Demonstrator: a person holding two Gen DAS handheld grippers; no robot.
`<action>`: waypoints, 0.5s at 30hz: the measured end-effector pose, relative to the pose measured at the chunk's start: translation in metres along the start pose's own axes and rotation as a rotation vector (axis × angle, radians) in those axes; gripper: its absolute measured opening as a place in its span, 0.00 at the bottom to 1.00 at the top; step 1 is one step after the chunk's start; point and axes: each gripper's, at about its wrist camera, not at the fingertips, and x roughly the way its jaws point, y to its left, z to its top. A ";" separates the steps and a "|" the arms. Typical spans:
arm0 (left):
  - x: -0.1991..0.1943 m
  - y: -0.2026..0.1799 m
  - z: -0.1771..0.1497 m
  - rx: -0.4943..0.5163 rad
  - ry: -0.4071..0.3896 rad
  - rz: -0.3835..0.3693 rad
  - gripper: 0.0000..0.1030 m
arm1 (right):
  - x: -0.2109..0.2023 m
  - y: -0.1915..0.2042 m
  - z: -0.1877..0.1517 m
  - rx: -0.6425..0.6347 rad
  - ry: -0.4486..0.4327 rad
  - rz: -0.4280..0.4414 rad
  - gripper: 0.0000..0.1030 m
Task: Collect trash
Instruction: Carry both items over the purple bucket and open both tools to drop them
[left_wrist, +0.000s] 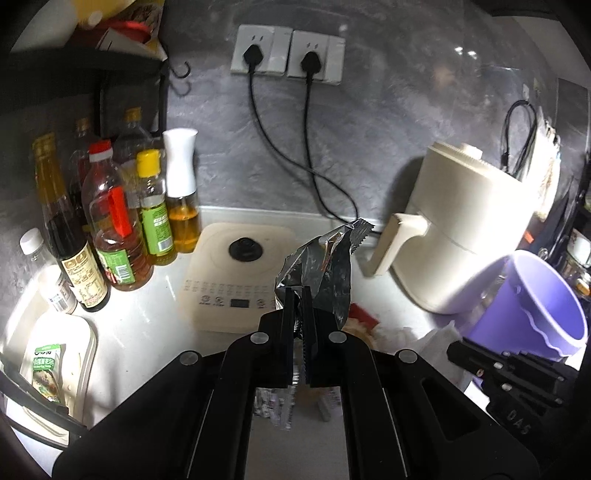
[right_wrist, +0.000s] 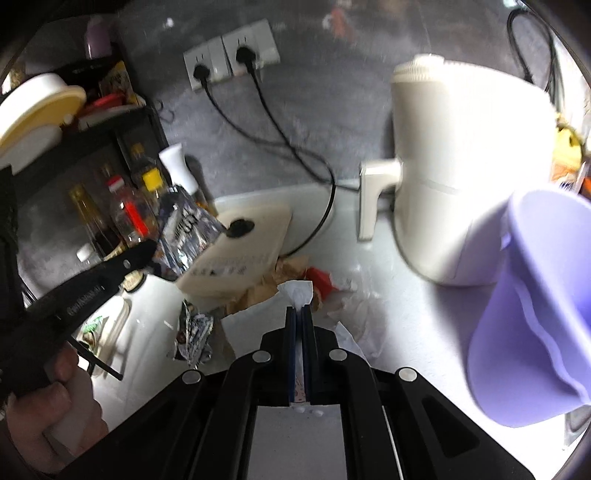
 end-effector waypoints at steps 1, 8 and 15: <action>-0.002 -0.003 0.001 0.003 -0.005 -0.007 0.04 | -0.007 -0.001 0.002 0.001 -0.015 -0.004 0.04; -0.016 -0.033 0.007 0.028 -0.035 -0.068 0.04 | -0.048 -0.018 0.014 0.023 -0.101 -0.047 0.04; -0.024 -0.072 0.017 0.062 -0.069 -0.149 0.04 | -0.079 -0.041 0.023 0.062 -0.167 -0.102 0.04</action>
